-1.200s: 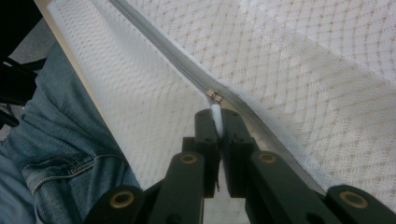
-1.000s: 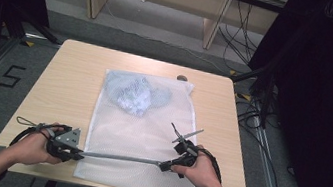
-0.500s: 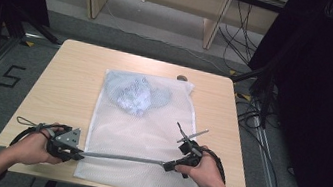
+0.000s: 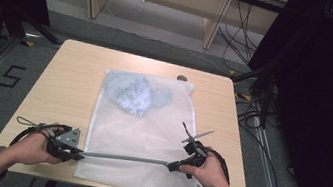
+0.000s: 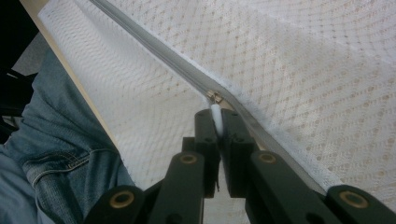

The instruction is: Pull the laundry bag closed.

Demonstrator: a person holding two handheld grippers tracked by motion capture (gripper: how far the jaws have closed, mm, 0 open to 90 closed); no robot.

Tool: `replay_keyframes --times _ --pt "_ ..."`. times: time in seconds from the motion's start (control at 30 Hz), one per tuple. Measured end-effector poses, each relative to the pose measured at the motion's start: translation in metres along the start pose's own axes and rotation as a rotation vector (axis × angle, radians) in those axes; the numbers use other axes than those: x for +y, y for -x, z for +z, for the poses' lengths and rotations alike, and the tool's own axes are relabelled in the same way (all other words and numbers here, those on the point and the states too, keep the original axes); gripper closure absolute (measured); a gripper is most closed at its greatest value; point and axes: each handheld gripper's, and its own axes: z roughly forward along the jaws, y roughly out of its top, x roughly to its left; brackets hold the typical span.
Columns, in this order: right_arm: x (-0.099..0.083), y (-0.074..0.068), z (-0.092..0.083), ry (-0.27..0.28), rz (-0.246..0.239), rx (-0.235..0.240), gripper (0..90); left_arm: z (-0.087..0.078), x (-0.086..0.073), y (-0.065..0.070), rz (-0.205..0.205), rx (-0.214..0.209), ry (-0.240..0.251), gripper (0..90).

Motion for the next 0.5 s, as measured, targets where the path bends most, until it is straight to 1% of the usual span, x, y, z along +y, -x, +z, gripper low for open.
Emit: replay_keyframes --times 0.03,0.07,0.1,0.17,0.23,0.3,0.33,0.4,0.5 --pt "-0.0003 0.0003 0.0001 0.008 0.003 0.001 87.0 -0.0001 0.0 -0.0001 0.002 -0.001 -0.001 81.5" --pt "-0.0006 0.0015 -0.0001 0.011 -0.01 0.005 87.0 0.0 0.0 0.0 0.002 -0.001 -0.001 81.6" --pt "-0.0006 0.0002 0.0002 0.022 0.02 0.012 87.0 -0.0001 0.0 0.0001 0.001 0.003 0.0 81.5" --pt "-0.0011 -0.0005 -0.0005 0.026 0.035 0.018 86.9 0.0 0.0 -0.0003 0.001 -0.004 -0.001 81.5" --pt "-0.0013 0.001 -0.0011 0.028 0.03 0.027 87.0 -0.0002 0.0 0.0001 0.003 0.002 -0.002 81.5" --pt "-0.0013 0.0009 -0.0019 0.028 0.033 0.03 87.0 0.0 0.0 -0.0001 0.002 -0.002 -0.001 81.5" --pt "-0.0013 0.001 -0.002 0.028 0.036 0.024 87.0 -0.0001 0.0 -0.0003 0.002 -0.006 -0.003 81.5" --pt "-0.0017 0.0018 -0.0026 0.026 0.026 0.029 87.0 -0.0004 0.0003 -0.0006 0.004 -0.01 -0.009 81.5" --pt "-0.0021 0.0022 -0.0033 0.027 0.04 0.025 87.0 -0.0004 0.0002 -0.0008 0.004 -0.011 -0.008 81.5"
